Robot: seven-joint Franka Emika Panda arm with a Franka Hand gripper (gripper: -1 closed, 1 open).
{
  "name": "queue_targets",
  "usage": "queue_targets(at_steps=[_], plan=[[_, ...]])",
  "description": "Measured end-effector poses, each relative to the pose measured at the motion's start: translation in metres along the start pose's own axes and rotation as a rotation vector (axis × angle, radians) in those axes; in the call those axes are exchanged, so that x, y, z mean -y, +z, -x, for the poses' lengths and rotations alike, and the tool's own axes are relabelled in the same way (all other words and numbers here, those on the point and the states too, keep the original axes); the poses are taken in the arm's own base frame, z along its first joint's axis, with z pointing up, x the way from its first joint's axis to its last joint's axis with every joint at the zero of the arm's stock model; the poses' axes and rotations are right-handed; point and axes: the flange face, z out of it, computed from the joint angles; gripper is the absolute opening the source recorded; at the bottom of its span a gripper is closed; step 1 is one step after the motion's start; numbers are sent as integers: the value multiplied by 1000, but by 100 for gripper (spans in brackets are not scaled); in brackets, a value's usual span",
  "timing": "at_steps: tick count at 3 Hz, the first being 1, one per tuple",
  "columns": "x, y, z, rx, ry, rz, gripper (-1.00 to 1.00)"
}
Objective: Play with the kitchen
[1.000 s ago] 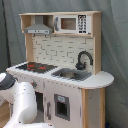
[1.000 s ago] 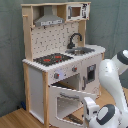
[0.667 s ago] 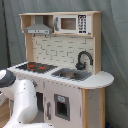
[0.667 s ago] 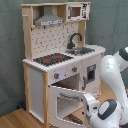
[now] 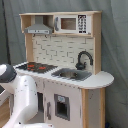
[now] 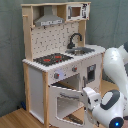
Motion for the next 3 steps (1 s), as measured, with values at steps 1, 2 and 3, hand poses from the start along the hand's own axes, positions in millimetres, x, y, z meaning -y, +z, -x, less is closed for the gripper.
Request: queue_targets(at_steps=[1, 2, 3], plan=[[-18, -7, -9, -1, -43, -32, 100], [-37, -17, -17, -7, -91, -68, 100], [-54, -25, -22, -15, -134, -96, 100]])
